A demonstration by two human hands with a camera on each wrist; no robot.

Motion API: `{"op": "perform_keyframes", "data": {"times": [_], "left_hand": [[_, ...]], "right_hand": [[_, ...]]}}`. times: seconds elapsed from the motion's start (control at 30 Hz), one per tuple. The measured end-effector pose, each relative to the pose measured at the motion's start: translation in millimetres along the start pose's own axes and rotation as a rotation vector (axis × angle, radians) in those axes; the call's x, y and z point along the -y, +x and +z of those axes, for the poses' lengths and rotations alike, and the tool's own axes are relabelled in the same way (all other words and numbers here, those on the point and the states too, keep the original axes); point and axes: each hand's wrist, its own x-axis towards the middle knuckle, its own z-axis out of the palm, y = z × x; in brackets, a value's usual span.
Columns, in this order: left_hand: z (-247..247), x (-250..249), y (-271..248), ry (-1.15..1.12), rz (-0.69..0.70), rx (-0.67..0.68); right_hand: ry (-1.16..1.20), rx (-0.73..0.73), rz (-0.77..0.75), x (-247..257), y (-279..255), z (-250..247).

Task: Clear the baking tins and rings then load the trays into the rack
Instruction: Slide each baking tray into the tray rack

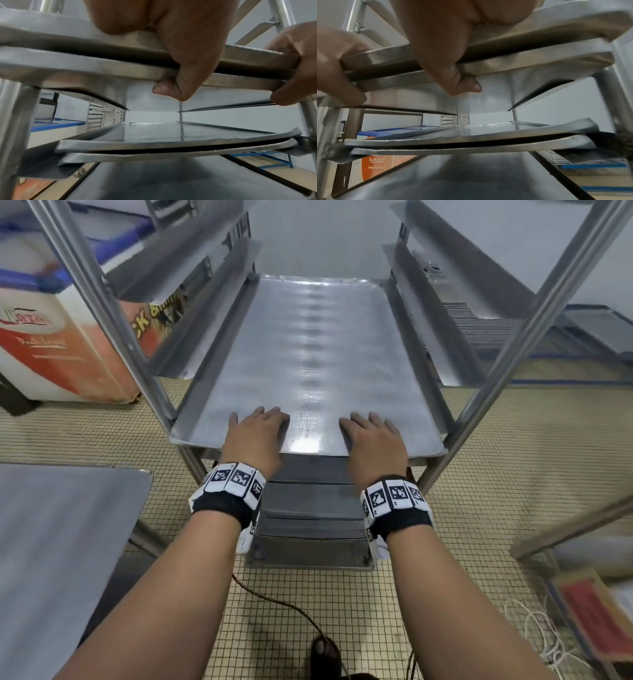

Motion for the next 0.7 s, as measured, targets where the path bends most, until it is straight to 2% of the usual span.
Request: {"op": "perform_keyframes", "data": {"times": [0.3,0.53,0.7], "left_hand": [[-2.8,1.1,48.4,-0.007,-0.02,0.029],[5.4,8.0,69.1,-0.013,0.004,-0.029],[6.9,12.0,61.7,0.01,0.026,-0.105]], "right_hand": [[0.015,-0.019,-0.012,-11.0,49.7,9.3],[-0.012,-0.006,-0.02,-16.1,68.0,12.4],[-0.046,-0.003,-0.009,-13.9,68.8,15.4]]}}
